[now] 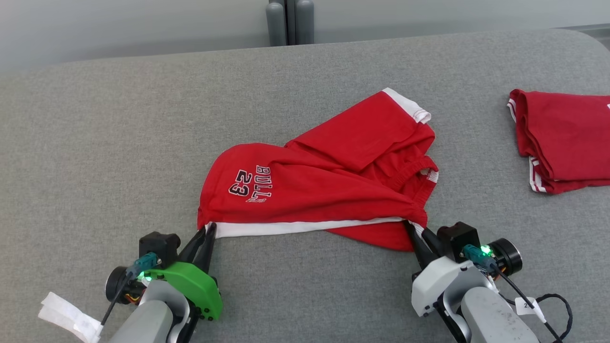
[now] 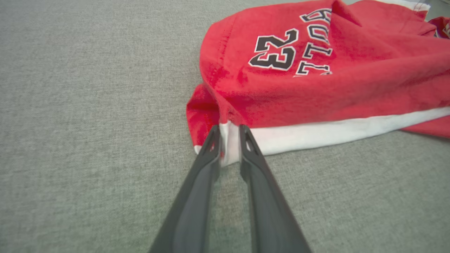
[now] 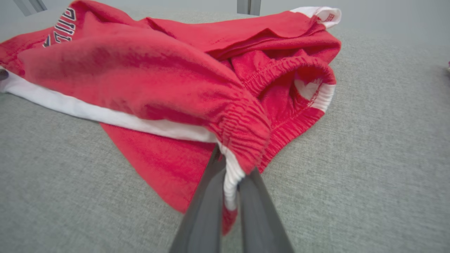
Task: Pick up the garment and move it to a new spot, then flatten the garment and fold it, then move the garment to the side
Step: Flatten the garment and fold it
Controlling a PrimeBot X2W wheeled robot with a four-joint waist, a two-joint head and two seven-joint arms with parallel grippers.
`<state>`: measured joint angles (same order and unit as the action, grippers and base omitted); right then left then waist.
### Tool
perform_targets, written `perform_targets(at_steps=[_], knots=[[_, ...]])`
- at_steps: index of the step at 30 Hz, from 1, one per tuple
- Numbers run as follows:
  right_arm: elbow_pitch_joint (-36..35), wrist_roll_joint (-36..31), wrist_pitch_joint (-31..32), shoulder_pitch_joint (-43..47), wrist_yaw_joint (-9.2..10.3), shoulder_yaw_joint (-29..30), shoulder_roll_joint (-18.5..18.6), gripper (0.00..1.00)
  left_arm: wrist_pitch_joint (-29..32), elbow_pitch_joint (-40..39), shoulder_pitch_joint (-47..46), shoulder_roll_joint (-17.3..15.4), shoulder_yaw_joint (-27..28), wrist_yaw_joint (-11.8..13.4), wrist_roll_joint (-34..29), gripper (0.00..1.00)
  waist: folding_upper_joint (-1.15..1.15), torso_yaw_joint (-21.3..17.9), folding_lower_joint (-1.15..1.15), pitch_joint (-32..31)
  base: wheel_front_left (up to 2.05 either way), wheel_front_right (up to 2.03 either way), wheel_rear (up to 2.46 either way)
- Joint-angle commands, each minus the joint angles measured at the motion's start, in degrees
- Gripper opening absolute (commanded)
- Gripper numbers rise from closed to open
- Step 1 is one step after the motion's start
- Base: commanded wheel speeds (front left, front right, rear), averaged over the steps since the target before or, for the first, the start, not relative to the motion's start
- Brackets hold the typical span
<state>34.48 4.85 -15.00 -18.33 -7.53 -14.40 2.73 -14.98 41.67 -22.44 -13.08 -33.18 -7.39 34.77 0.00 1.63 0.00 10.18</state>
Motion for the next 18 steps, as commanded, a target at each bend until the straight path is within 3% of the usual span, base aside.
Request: perform_targets(at_steps=[1, 10, 18], knots=[[-0.2, -0.3, -0.3, -0.7, 0.09, 0.3, 0.3, 0.00, -0.2, -0.2, -0.6, -0.5, 0.3, -0.2, 0.3, 0.00, 0.00, -0.1, 0.00, 0.2, 0.00, 0.00, 0.00], [-2.5, -0.8, -0.3, -1.3, 0.09, 1.3, 0.3, 0.00, -0.2, -2.7, 0.7, -2.4, -0.3, -0.2, 1.1, 0.00, 0.00, -0.6, 0.00, -1.2, 0.00, 0.00, 0.00], [-9.4, -1.3, -0.3, -2.3, 0.09, 1.8, 1.2, 0.00, -0.2, -13.6, 2.7, -7.2, 1.9, -0.2, -0.5, 0.00, 0.00, -1.2, 0.00, -5.3, 0.00, 0.00, 0.00]])
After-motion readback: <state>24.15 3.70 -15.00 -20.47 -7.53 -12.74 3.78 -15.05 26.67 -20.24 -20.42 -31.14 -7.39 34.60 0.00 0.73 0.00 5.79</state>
